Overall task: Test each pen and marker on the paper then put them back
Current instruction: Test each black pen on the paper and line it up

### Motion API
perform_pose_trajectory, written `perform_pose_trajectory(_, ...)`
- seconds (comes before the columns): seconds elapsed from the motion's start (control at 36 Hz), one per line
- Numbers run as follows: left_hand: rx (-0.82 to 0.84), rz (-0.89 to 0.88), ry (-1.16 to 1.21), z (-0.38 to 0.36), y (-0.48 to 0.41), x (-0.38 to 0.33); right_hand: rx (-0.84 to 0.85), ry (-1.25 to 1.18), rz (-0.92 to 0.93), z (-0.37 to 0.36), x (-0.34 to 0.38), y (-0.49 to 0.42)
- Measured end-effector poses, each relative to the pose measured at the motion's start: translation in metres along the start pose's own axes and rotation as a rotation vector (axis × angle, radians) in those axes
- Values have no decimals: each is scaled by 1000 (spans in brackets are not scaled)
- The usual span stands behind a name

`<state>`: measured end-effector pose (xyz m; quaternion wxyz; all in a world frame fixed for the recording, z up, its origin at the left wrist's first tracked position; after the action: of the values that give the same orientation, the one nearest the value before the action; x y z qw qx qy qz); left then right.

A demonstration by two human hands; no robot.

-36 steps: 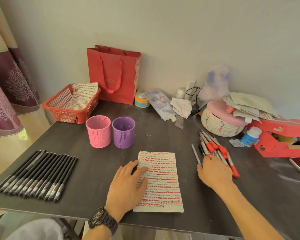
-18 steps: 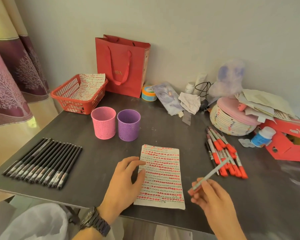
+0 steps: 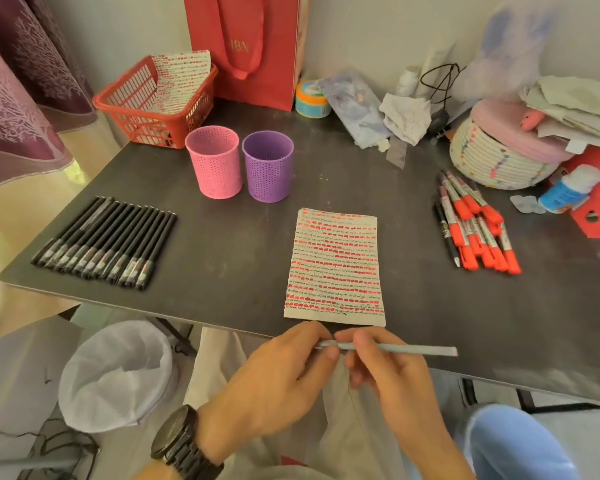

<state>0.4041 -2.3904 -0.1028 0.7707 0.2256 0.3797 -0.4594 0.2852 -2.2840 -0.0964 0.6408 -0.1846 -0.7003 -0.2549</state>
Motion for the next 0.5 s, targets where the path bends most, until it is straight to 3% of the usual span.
perform_pose_trajectory(0.17, -22, 33, -191, -4, 0, -8, -15, 16, 53, -2, 5, 1)
perform_pose_trajectory(0.5, -120, 162, -100, -5, -9, -20, -111, -155, 104, 16, 11, -5)
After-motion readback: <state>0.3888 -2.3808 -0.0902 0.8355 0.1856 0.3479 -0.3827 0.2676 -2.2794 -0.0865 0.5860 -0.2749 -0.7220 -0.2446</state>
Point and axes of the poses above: each hand's wrist, its own y-axis away from the middle knuckle, its own z-axis out of the back of the hand, x = y × z, the point moved 4 cm from there along -y, towards the middle knuckle, and after that the axes turned 1 degree about y, right-handed, at the moved point
